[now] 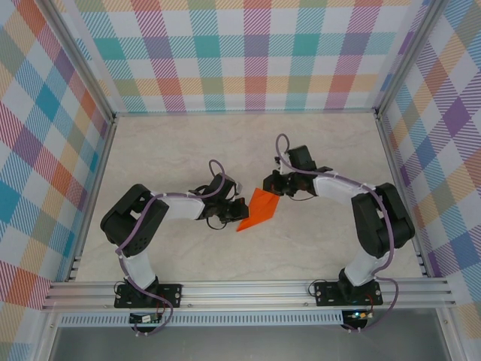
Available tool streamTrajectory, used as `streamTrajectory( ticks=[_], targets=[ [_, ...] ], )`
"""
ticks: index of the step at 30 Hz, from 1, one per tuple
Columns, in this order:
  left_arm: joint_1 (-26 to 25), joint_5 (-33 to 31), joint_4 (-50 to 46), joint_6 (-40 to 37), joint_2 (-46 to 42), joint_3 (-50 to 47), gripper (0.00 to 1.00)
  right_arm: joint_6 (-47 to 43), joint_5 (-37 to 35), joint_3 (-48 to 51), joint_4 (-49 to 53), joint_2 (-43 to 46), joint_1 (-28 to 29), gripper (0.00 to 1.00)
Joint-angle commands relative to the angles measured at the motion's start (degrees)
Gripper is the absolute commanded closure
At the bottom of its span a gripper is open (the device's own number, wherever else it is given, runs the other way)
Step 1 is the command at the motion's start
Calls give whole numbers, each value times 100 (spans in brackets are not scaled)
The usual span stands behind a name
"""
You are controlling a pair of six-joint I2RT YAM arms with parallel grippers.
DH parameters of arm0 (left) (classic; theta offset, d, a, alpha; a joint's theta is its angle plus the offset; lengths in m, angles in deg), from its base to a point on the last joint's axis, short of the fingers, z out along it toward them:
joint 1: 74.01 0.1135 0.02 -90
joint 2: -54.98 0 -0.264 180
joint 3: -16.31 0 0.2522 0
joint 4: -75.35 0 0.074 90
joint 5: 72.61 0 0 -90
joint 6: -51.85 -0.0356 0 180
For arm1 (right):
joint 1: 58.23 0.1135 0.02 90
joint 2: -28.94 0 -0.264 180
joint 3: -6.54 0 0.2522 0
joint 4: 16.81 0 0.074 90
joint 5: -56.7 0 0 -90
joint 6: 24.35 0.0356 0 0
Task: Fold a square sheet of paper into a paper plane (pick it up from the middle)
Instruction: Fourth fold the wing at the center of the table.
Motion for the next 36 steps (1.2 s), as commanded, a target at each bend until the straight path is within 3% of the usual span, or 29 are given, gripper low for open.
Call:
streamTrajectory(
  ticks=[1,6,11,24,30,36],
  targets=[
    [8,-749,-1638,-99,542,-384,100,111,316,-64,-5,-442,259,100],
    [7,-767,-1646,-62,526,-386,100,-148,444,-204,100,-899,320,100],
    [8,-776,-1717,-59,544,-369,100,-543,87,-340,499,-1121,232,100],
    [10,-734,-1762,-2,605,-392,100,-343,-504,-295,423,-1213,-1011,100],
    [5,-760,-1735,-4,564,-393,100,-177,-566,-210,247,-368,-1091,100],
    [5,-764,-1643,8,451,-397,100,305,72,208,109,298,-696,100]
  ],
)
